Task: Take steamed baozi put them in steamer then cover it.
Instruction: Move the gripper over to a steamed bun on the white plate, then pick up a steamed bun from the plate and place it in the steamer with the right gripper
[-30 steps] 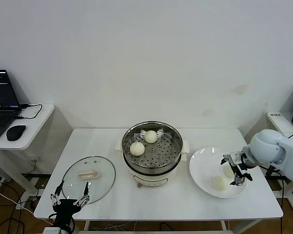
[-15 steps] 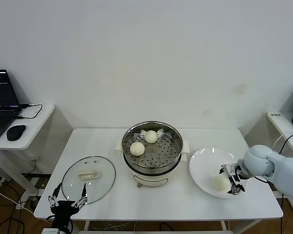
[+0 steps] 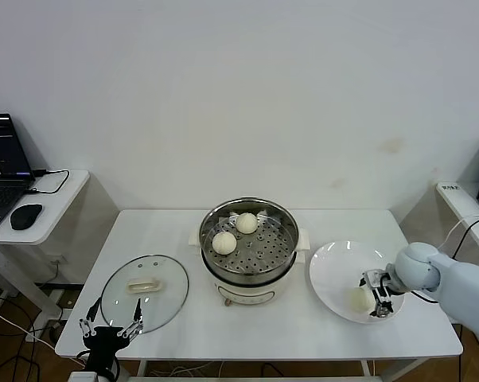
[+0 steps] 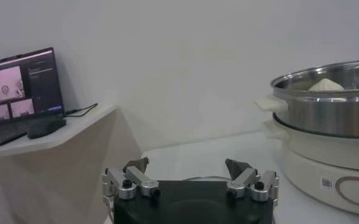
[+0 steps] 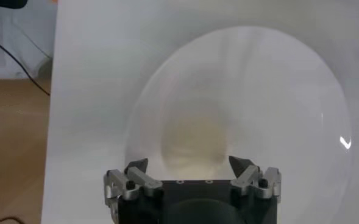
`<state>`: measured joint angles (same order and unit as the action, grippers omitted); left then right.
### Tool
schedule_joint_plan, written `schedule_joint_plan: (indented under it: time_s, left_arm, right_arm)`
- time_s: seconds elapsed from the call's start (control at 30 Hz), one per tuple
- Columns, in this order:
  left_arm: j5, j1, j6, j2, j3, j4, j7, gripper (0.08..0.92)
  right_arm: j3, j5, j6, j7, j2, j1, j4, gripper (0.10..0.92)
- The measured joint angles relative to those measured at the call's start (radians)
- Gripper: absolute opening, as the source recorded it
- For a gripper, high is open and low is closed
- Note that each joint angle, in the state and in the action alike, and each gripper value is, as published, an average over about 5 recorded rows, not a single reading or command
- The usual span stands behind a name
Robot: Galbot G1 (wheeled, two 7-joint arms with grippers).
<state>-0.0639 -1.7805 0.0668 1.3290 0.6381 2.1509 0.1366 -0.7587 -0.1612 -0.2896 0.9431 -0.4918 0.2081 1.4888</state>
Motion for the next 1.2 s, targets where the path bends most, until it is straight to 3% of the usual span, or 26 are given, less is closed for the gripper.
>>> schedule_joint_plan:
  time_s: [0.33, 0.73, 1.2]
  left_arm:
    - [0.001, -0.003, -0.001, 0.004, 0.0, 0.007, 0.001, 0.823]
    - [0.001, -0.006, -0.001, 0.003, -0.003, 0.022, 0.001, 0.823]
    - [0.001, -0.005, -0.001, -0.007, -0.012, 0.042, 0.0, 0.823]
  right_arm:
    - [0.019, 0.005, 0.0, 0.014, -0.017, 0.006, -0.024, 0.61]
    - [0.041, 0.052, -0.003, 0.065, 0.007, -0.07, -0.005, 0.608]
    - [-0.071, 0.206, -0.027, 0.095, -0.011, -0.429, 0.016, 0.616]
